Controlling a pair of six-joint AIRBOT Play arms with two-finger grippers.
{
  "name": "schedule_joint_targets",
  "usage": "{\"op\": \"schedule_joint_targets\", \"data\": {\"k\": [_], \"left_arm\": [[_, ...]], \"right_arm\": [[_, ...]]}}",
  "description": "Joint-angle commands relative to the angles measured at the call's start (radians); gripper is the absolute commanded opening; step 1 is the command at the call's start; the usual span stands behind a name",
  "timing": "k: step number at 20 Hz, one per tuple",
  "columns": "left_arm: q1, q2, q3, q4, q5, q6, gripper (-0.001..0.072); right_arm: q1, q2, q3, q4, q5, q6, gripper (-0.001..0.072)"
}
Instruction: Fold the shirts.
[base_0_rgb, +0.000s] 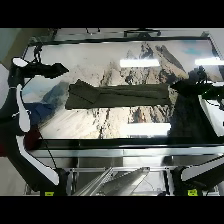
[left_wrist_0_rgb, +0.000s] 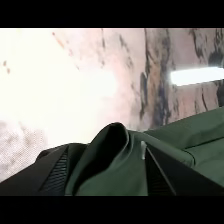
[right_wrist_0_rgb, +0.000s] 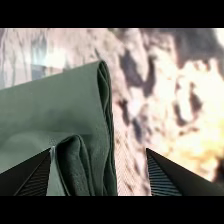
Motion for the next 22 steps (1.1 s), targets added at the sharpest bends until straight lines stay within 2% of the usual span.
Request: {"op": "schedule_joint_targets", "data": {"k": [1,2,3,5,6,8,9,12,14,18,22], "left_arm": [[0.021,0.069,-0.041,-0.002,-0.023,-0.007,0.0323],[0.016,0.078,-0.041,-0.001,-0.031,-0.006,0.0183],[0.011,0.084,-0.041,-0.003,-0.044,-0.006,0.001],[-0.013,0.086,-0.041,-0.002,-0.071,-0.007,0.0029],[-0.03,0.086,-0.041,-0.001,-0.087,-0.007,0.0029],[-0.076,0.086,-0.041,-0.001,-0.101,-0.006,0.0029],[-0.107,0.083,-0.041,-0.001,-0.103,-0.006,0.0029],[-0.232,0.043,-0.041,0.002,-0.111,-0.009,0.0028],[-0.335,-0.014,-0.041,0.002,-0.098,-0.034,0.0027],[-0.537,-0.145,-0.041,0.002,0.044,-0.072,0.0022],[-0.653,-0.216,-0.026,-0.034,0.186,-0.107,0.0023]], "right_arm": [[0.02,-0.063,0.018,0.012,0.071,0.03,0.0639],[0.028,-0.086,0.026,0.04,0.091,0.028,0.0639],[0.041,-0.112,0.036,0.069,0.116,0.027,0.0638],[0.067,-0.153,0.056,0.107,0.166,0.027,0.063],[0.082,-0.166,0.066,0.116,0.177,0.027,0.0591],[0.097,-0.169,0.085,0.125,0.206,0.026,0.0102],[0.098,-0.169,0.109,0.125,0.236,0.027,0.0023],[0.099,-0.13,0.2,0.131,0.343,0.077,0.0023],[0.105,-0.077,0.246,0.207,0.412,0.095,0.0023],[0.153,0.074,0.278,0.377,0.479,0.119,0.0023],[0.249,0.156,0.279,0.38,0.479,0.133,0.0023]]}}
